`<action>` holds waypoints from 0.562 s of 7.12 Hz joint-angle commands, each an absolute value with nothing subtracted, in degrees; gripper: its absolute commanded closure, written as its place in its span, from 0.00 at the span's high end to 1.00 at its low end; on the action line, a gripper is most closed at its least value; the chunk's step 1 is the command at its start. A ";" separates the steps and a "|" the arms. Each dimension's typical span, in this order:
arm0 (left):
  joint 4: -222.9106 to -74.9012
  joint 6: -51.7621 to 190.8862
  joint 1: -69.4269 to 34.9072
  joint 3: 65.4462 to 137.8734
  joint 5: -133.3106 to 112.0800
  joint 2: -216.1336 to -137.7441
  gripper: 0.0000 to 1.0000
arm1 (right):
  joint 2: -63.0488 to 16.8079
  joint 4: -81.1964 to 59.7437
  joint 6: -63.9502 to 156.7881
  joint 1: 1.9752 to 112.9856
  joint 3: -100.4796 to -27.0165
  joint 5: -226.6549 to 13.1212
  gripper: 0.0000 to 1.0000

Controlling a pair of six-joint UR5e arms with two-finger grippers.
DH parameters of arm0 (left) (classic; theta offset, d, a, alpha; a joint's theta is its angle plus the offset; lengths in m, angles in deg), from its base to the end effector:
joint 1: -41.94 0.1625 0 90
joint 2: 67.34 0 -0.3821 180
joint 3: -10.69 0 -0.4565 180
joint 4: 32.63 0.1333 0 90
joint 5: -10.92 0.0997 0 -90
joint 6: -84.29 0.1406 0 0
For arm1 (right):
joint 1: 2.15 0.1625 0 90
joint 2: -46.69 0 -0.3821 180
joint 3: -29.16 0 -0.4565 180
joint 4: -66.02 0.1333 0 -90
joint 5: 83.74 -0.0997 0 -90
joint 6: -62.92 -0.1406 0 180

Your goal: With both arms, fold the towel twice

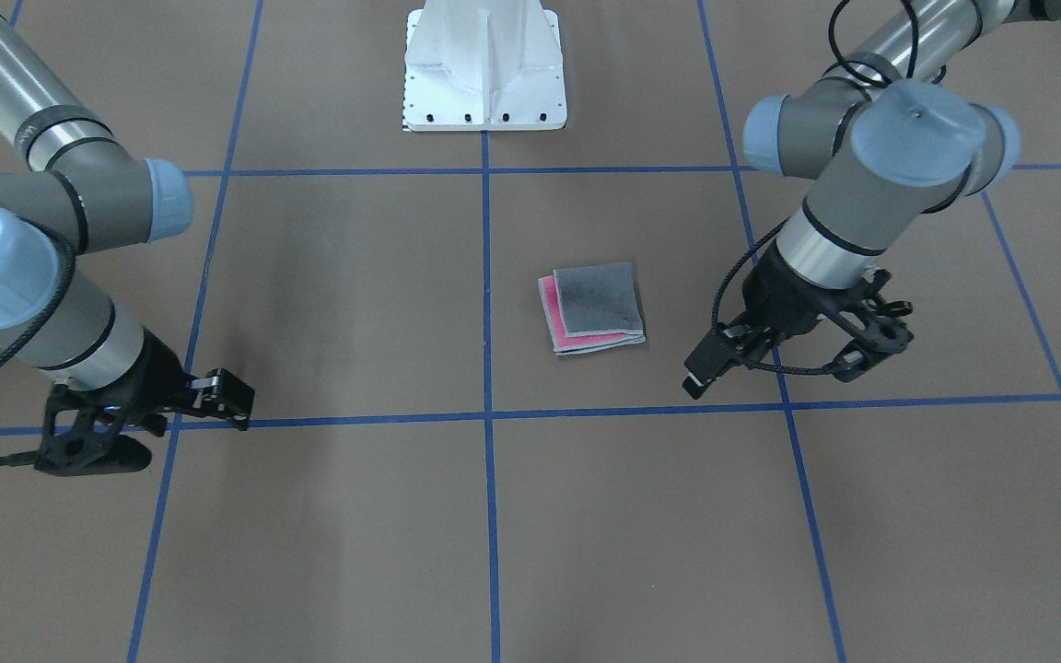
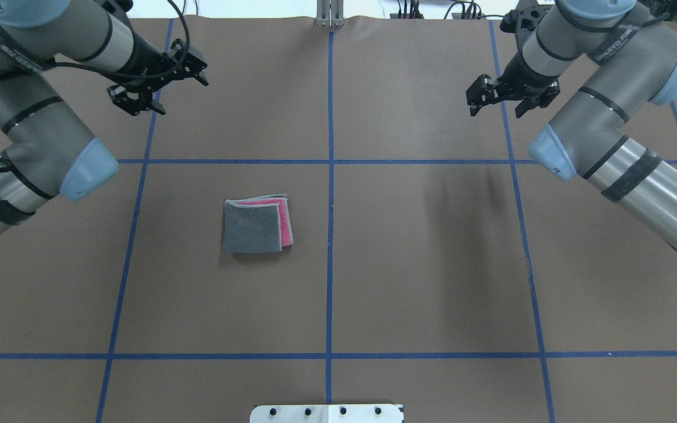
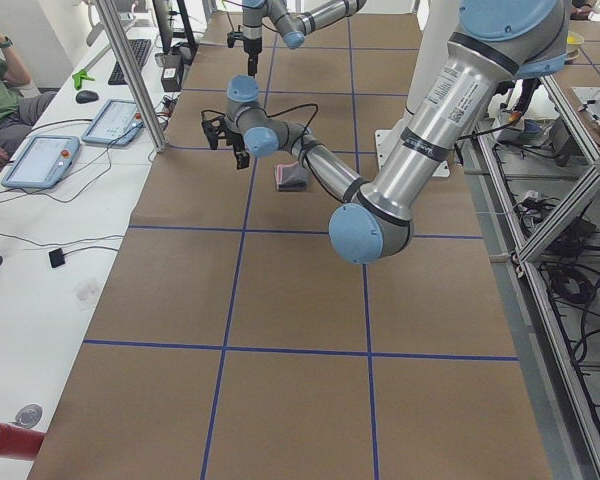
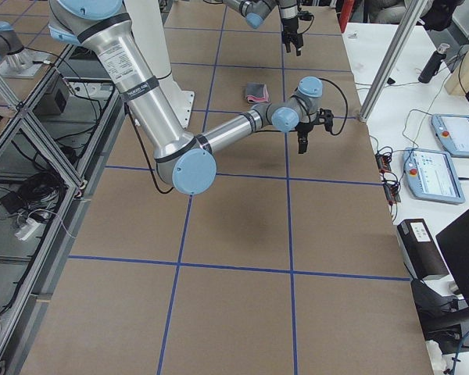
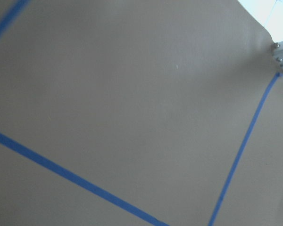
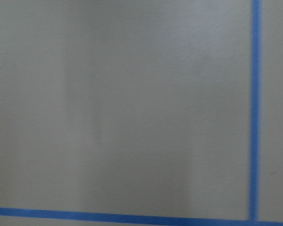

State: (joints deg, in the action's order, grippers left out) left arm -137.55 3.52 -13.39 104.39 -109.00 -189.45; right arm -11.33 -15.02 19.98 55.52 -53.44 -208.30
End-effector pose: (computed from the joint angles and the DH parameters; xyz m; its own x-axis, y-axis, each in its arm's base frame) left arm 0.3637 -0.6369 0.2190 0.4345 -0.3838 -0.8148 0.4290 0.8836 -0.1875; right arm -0.3636 -0.6747 0.3381 0.6904 -0.0365 0.7225 -0.0335 0.9960 0.0824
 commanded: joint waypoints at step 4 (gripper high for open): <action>-121.83 69.32 -34.13 106.50 -114.04 -175.75 1.00 | -18.06 -30.22 58.29 72.87 -53.99 -207.13 1.00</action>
